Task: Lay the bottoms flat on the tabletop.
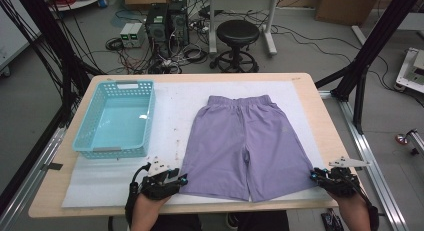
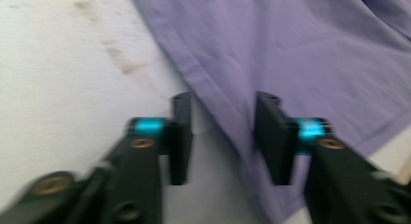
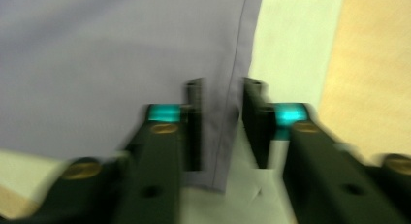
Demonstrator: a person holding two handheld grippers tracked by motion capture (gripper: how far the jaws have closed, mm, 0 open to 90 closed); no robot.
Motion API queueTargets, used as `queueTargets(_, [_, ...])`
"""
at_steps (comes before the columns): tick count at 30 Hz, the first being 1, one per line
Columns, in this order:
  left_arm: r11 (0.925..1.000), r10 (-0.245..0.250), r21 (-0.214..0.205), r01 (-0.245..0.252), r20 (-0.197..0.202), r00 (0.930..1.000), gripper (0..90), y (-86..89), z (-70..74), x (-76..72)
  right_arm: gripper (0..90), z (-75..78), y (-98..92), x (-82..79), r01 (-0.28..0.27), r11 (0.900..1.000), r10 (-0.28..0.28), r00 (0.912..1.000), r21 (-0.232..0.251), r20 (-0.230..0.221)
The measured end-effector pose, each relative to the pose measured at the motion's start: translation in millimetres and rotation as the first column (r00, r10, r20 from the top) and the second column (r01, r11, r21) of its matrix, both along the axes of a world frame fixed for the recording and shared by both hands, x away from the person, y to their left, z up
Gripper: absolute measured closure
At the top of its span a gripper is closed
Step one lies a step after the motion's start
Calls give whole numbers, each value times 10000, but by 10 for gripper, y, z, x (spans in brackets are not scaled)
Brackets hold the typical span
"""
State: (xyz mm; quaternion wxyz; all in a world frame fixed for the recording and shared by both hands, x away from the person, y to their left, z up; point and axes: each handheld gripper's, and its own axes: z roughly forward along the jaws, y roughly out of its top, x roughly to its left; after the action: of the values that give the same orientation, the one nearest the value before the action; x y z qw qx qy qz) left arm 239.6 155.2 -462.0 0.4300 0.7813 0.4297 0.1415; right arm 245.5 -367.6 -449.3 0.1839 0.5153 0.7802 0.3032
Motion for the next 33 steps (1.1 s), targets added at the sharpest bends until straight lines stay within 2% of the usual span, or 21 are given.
queueTargets(1, [9999,25,161,-27,116,9999,699,-7,-2,-12,900,7,-11,-8,-68,10000,68,9999,68,-83])
queueTargets(2, [9997,10,233,-12,73,10000,784,3,2,-16,900,10,-16,-8,-116,9999,116,9998,67,-139])
queueTargets(3, [9999,-49,125,50,-58,10000,876,20,4,-17,900,15,-17,-15,-180,9998,180,9997,27,-165])
queueTargets(4, [9997,-131,183,133,-135,9998,882,32,12,-28,900,20,-21,-32,-245,9997,246,9994,27,-228])
queueTargets(7, [9986,-367,367,383,-432,9984,886,47,54,-84,900,34,-32,-145,-501,9987,506,9980,135,-389])
queueTargets(11, [9964,-697,426,733,-791,9944,886,94,93,-198,900,49,-66,-388,-964,9953,964,9946,19,-380])
queueTargets(15, [9913,-1213,362,1264,-1193,9854,885,174,166,-318,900,67,-122,-561,-1208,9925,1216,9911,170,-543])
queueTargets(18, [9900,-1364,201,1399,-1243,9828,879,244,201,-404,900,96,-137,-658,-1522,9881,1534,9860,229,-656])
queueTargets(19, [9912,-1296,105,1317,-1134,9851,833,256,207,-407,895,119,-143,-670,-1594,9870,1605,9854,222,-573])
queueTargets(20, [9921,-1243,16,1252,-1067,9865,737,263,214,-398,854,142,-148,-664,-1512,9879,1528,9868,329,-534])
queueTargets(22, [9945,-1030,-287,1011,-738,9919,616,268,240,-343,680,198,-167,-590,-1101,9913,1113,9937,716,-125])
queueTargets(24, [9953,-761,-632,739,-324,9966,533,254,281,-245,604,256,-170,-479,-861,9911,833,9960,1020,312])
queueTargets(26, [9945,-649,-817,660,164,9978,520,215,340,-123,542,318,-153,-311,-854,9891,752,9933,1200,873])
queueTargets(29, [9916,-390,-1203,479,751,9964,501,132,437,121,522,397,-89,28,-991,9857,775,9849,1366,1549])
queueTargets(30, [9891,-323,-1406,446,888,9955,498,89,472,236,522,411,-66,111,-1020,9848,781,9830,1404,1659])
queueTargets(33, [9854,-239,-1653,419,1092,9937,485,-22,534,498,518,452,55,472,-1334,9805,1052,9766,1441,1877])
